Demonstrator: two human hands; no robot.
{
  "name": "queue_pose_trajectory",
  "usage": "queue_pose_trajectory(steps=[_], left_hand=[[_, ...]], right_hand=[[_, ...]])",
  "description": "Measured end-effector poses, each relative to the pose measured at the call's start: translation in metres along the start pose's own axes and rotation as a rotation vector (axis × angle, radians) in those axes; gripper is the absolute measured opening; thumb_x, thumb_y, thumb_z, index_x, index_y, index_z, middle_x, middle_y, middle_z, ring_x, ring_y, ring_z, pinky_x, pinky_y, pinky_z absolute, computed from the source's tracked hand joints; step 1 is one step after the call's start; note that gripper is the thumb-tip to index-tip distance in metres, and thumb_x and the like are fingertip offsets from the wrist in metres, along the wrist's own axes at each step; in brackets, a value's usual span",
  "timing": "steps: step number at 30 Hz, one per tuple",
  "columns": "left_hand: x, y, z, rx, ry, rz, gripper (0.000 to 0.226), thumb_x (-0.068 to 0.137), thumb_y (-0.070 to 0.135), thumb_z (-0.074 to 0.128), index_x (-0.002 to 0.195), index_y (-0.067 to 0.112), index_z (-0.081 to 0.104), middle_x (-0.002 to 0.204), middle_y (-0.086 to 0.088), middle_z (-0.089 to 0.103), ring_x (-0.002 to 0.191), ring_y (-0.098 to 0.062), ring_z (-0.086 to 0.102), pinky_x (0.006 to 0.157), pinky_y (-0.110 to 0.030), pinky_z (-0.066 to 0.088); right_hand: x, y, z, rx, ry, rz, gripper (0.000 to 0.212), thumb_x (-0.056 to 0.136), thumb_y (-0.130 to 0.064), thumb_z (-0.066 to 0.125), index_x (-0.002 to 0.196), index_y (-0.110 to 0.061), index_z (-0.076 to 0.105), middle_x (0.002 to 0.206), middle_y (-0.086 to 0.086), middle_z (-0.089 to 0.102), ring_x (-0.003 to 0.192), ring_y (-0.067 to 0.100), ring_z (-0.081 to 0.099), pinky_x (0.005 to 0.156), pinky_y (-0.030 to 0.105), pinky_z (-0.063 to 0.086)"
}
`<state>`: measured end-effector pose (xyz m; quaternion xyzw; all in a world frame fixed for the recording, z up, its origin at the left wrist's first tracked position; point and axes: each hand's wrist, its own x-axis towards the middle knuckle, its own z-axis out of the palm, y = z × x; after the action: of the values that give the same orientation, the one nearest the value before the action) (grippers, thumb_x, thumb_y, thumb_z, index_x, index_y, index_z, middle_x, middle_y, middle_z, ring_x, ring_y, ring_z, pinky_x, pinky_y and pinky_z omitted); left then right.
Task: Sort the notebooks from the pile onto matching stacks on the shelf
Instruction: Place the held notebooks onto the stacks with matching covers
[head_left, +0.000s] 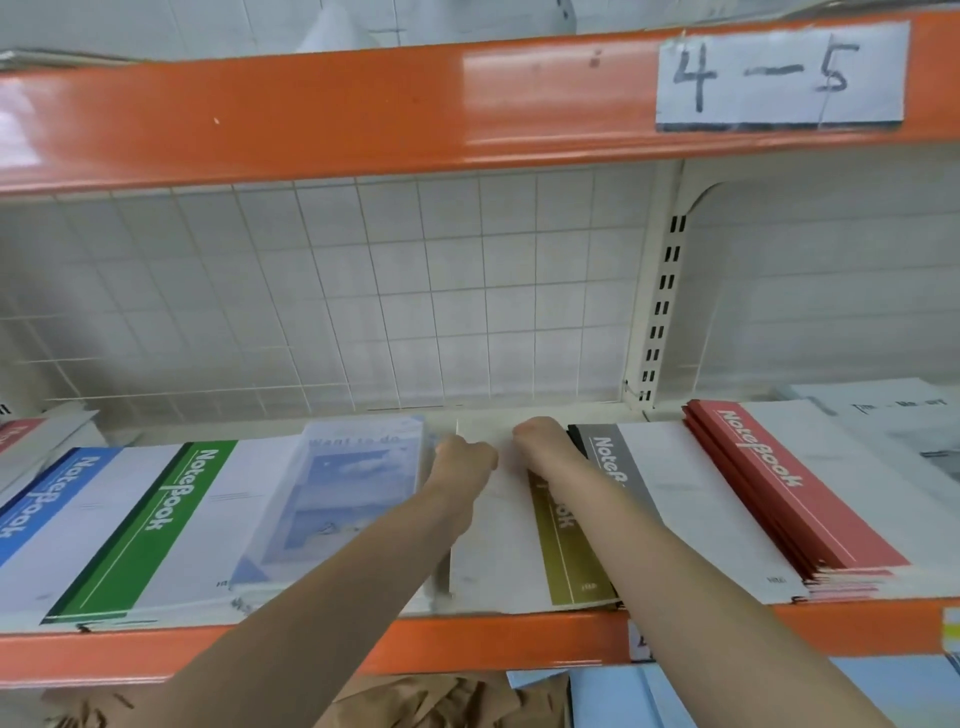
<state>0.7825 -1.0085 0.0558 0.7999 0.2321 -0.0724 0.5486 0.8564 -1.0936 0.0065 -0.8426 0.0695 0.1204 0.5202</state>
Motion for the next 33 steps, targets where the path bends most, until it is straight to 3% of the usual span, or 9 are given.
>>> queue_pose_trajectory(steps=[4, 8, 12, 14, 17, 23, 27, 30, 33], left_hand=[[-0.004, 0.013, -0.006, 0.135, -0.101, 0.126, 0.018, 0.088, 0.003, 0.055, 0.104, 0.000, 0.047, 0.095, -0.019, 0.056, 0.080, -0.026, 0.055, 0.070, -0.034, 0.045], [-0.001, 0.016, -0.015, 0.218, -0.060, 0.205, 0.011, 0.092, 0.003, 0.048, 0.088, 0.010, 0.041, 0.085, -0.009, 0.043, 0.074, -0.021, 0.042, 0.063, -0.026, 0.033], [-0.002, 0.017, -0.045, -0.075, 0.030, 0.472, 0.026, 0.090, -0.004, 0.049, 0.112, 0.011, 0.050, 0.098, -0.007, 0.059, 0.083, -0.020, 0.057, 0.067, -0.030, 0.047], [-0.003, 0.007, -0.053, -0.153, 0.024, 0.602, 0.031, 0.090, 0.000, 0.054, 0.115, 0.017, 0.050, 0.110, -0.005, 0.062, 0.098, -0.021, 0.060, 0.081, -0.035, 0.050], [-0.002, -0.019, -0.045, -0.124, -0.022, 0.667, 0.038, 0.092, 0.010, 0.058, 0.123, 0.026, 0.043, 0.115, 0.006, 0.059, 0.108, -0.014, 0.057, 0.090, -0.031, 0.048], [0.002, -0.049, -0.032, 0.014, 0.000, 0.682, 0.047, 0.096, 0.009, 0.051, 0.134, 0.026, 0.028, 0.110, 0.020, 0.046, 0.098, 0.010, 0.047, 0.067, 0.002, 0.039], [0.002, -0.041, -0.037, 0.152, 0.010, 0.669, 0.035, 0.098, 0.011, 0.048, 0.130, 0.013, 0.032, 0.100, 0.010, 0.048, 0.083, 0.000, 0.050, 0.061, -0.011, 0.040], [0.015, -0.022, -0.055, 0.221, 0.090, 0.651, 0.033, 0.097, 0.021, 0.051, 0.126, 0.011, 0.039, 0.107, 0.000, 0.054, 0.096, -0.016, 0.054, 0.076, -0.020, 0.037], [0.033, -0.016, -0.087, 0.283, 0.222, 0.637, 0.040, 0.097, 0.022, 0.050, 0.132, 0.005, 0.043, 0.121, -0.010, 0.054, 0.111, -0.026, 0.053, 0.089, -0.032, 0.043]], right_hand=[[0.000, 0.006, -0.004, 0.178, 0.062, 0.013, 0.033, 0.095, -0.008, 0.038, 0.121, 0.004, 0.054, 0.126, 0.020, 0.055, 0.096, 0.024, 0.051, 0.080, 0.028, 0.039], [-0.008, -0.004, -0.025, 0.365, 0.141, -0.094, 0.036, 0.094, -0.011, 0.042, 0.121, 0.011, 0.050, 0.129, 0.028, 0.051, 0.116, 0.038, 0.052, 0.103, 0.045, 0.042], [-0.033, -0.018, -0.053, 0.368, 0.259, -0.412, 0.051, 0.096, -0.032, 0.051, 0.141, -0.013, 0.036, 0.136, -0.002, 0.044, 0.121, 0.009, 0.044, 0.098, 0.024, 0.035], [-0.043, -0.025, -0.062, 0.452, 0.227, -0.458, 0.059, 0.091, -0.045, 0.054, 0.141, -0.020, 0.034, 0.138, -0.005, 0.044, 0.124, 0.010, 0.046, 0.104, 0.030, 0.038], [-0.059, -0.029, -0.064, 0.411, 0.134, -0.524, 0.032, 0.092, -0.048, 0.050, 0.117, -0.027, 0.054, 0.115, -0.008, 0.062, 0.108, 0.007, 0.059, 0.093, 0.026, 0.045], [-0.077, -0.005, -0.055, 0.369, 0.126, -0.572, 0.008, 0.087, -0.035, 0.062, 0.091, -0.028, 0.061, 0.083, -0.015, 0.070, 0.080, -0.001, 0.066, 0.075, 0.021, 0.050], [-0.075, 0.002, -0.054, 0.258, 0.126, -0.548, 0.013, 0.087, -0.023, 0.066, 0.095, -0.028, 0.057, 0.086, -0.011, 0.067, 0.075, -0.003, 0.064, 0.070, 0.018, 0.050], [-0.067, -0.007, -0.049, 0.291, 0.257, -0.513, 0.014, 0.088, -0.017, 0.064, 0.098, -0.021, 0.055, 0.085, -0.010, 0.064, 0.069, -0.001, 0.062, 0.058, 0.011, 0.047], [-0.049, -0.012, -0.048, 0.251, 0.263, -0.353, 0.017, 0.090, -0.017, 0.063, 0.102, -0.007, 0.058, 0.084, -0.002, 0.063, 0.071, 0.012, 0.061, 0.064, 0.025, 0.051]])
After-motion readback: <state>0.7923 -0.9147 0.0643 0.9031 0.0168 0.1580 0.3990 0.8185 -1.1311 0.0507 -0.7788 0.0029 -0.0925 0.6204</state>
